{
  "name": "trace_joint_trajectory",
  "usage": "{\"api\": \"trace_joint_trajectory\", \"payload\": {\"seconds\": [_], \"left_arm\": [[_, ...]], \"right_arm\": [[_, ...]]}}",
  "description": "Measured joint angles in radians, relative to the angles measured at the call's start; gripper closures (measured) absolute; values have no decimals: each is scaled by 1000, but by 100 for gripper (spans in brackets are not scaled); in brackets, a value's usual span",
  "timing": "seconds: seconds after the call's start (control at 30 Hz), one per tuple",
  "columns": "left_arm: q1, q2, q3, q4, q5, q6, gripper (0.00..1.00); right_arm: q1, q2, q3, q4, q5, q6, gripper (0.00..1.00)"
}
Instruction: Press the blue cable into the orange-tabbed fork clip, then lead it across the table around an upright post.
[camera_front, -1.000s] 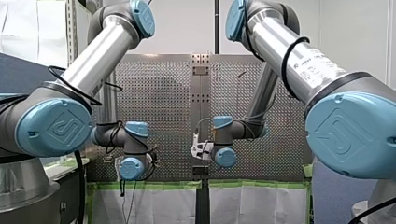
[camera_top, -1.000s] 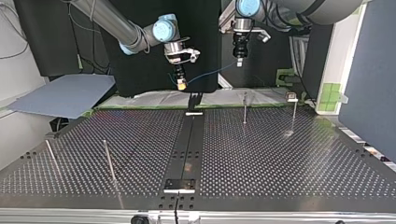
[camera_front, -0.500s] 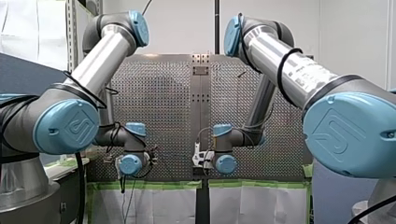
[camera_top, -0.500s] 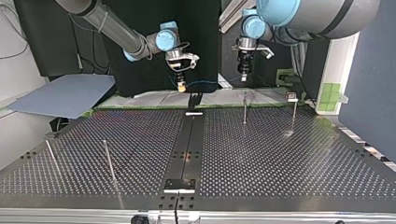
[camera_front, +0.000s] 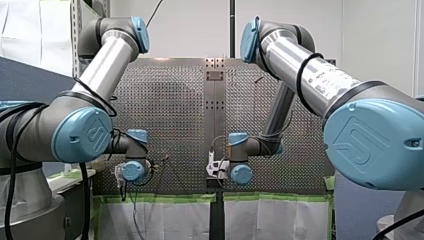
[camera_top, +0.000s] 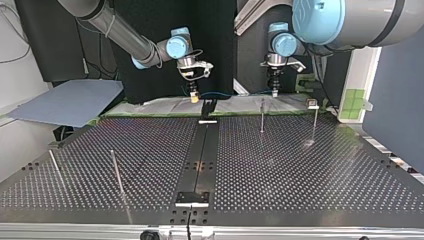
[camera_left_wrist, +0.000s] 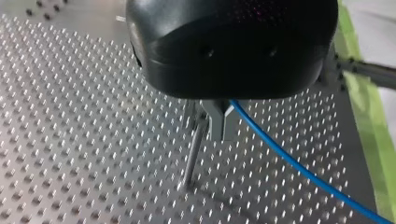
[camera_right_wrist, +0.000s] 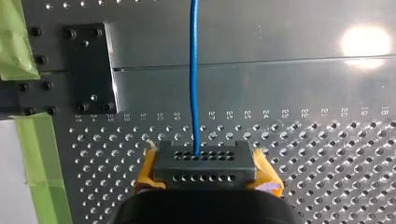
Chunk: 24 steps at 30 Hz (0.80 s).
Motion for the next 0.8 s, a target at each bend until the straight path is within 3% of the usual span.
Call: {"api": "trace_joint_trajectory", "payload": {"seconds": [0.27, 0.8], "left_arm": [[71, 0, 34, -52, 39, 6, 98], [72, -2, 38, -60, 60, 53, 98]], "right_arm": [[-4, 1, -4, -2, -13, -4, 100], [-31, 40, -5, 1, -13, -1, 100]]}}
